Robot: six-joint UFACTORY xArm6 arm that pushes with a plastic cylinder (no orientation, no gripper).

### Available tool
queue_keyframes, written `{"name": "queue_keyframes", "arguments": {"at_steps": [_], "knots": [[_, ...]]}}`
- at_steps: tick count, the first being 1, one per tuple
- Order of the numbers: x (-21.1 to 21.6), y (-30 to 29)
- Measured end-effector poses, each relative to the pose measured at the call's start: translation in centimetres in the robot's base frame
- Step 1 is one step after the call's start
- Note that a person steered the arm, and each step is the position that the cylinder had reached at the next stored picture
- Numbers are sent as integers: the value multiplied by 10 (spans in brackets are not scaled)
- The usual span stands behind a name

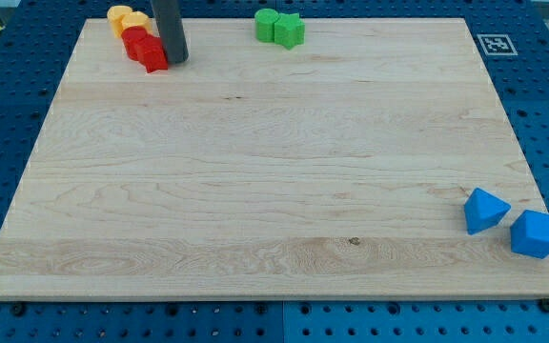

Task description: Separate the green star from the green circle

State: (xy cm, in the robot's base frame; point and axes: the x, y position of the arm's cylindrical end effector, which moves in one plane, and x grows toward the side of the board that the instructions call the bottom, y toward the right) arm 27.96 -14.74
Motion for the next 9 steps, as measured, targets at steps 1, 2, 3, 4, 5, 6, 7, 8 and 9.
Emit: {"name": "queue_keyframes", "arguments": {"at_steps": [1, 2, 3, 4, 5, 6, 7, 8, 9], "knots": [[-1, -7], [-9, -17], [-21, -23], [-25, -23], [-21, 21], [-8, 73], [-1, 84], [-1, 84], [-9, 82]]}}
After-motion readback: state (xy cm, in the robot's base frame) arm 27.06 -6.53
